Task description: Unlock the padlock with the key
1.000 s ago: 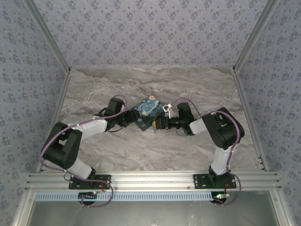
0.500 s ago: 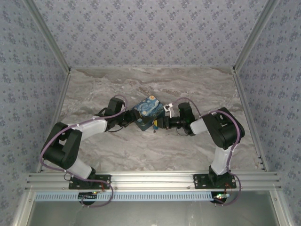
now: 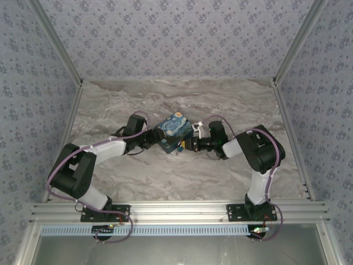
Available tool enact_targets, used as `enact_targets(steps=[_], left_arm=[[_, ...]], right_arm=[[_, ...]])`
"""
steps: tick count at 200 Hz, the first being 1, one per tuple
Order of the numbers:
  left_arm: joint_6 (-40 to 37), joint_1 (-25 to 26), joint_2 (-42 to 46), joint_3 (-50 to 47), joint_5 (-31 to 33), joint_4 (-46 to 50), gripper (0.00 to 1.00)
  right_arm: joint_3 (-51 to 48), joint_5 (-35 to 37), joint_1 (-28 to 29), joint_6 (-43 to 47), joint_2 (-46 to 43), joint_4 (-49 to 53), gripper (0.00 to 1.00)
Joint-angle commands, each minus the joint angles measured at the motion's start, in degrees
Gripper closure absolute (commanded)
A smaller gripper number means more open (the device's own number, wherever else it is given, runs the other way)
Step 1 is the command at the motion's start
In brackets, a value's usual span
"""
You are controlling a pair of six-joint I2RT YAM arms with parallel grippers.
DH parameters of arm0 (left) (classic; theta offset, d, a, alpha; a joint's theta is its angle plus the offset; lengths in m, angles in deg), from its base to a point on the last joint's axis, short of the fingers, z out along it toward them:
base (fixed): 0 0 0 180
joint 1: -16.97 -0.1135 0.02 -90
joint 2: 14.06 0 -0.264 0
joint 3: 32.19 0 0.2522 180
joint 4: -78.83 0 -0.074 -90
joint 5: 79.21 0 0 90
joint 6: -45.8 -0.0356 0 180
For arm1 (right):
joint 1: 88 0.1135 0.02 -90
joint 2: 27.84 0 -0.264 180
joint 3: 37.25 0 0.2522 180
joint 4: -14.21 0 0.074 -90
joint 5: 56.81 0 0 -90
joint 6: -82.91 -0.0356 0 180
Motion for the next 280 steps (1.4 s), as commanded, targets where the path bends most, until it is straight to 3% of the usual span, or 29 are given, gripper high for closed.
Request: enact_targets(steps=[1,85,214,280], left_arm=[[-0.4,0.5,-1.0,-2.1,3.3,9.4,0.45],[-0.7,0.5,-0.8,-2.1,3.6,9.7,0.45],[-0.3,1.0,0.1,-2.7,4.3,10.1,0.45],[-1.0,-0.5,-0.1,-1.8,5.3,10.5,0.42]], right_arm=[[0.0,0.9,0.2,-1.2,0.8,-2.2,0.87],[-2.3,2.9,-0.9,-3.4,0.0,-5.3,0.97],[-6.3,7.1,-3.4,-9.0,-3.3,-9.5,1.0],[-9.2,8.8,-4.9,-3.6,-11.7,1.5,1.0]])
